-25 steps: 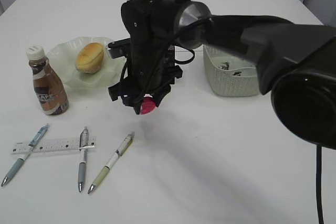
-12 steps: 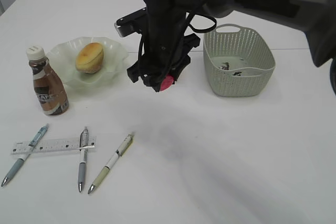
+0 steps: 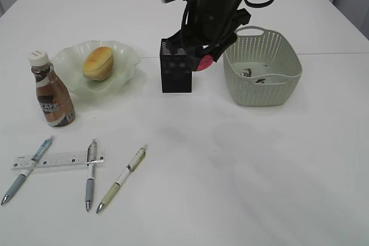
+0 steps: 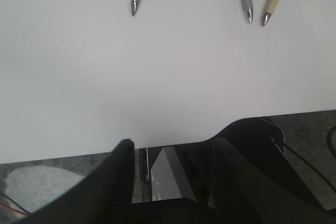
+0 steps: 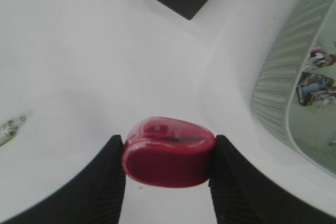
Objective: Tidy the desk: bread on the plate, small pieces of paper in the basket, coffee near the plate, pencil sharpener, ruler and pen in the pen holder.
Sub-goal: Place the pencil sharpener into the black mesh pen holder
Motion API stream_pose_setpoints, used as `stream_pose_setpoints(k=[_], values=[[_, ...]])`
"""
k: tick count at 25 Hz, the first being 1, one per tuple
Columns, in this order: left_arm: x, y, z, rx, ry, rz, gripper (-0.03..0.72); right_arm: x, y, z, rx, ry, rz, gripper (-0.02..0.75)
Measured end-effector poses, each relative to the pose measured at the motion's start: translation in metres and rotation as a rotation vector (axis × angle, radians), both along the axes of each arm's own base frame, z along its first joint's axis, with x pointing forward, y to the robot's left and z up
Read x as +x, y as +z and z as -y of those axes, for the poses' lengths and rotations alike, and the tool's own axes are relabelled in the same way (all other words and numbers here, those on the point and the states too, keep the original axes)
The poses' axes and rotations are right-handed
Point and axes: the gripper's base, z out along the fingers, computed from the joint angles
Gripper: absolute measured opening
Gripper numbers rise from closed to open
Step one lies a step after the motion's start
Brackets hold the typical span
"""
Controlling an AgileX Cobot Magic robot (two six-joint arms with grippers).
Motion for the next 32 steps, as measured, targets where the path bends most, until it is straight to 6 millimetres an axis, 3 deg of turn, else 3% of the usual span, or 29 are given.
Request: stream_pose_setpoints(k=[23,27,32], values=[[0.000,0.001,0.004,-0.043,-0.001,-0.002,0.343,0.031,0.028,-0.007,0.173,0.055,0.407,0.365],[0.000,0.001,0.004,-0.043,-0.001,-0.002,0.343,0.045,0.027,0.005,0.201,0.024,0.467,0.365],[0.000,0.001,0.004,-0.046,-0.001,-0.002,0.343,0.058,0.011,0.007,0.227,0.017,0.511,0.365]])
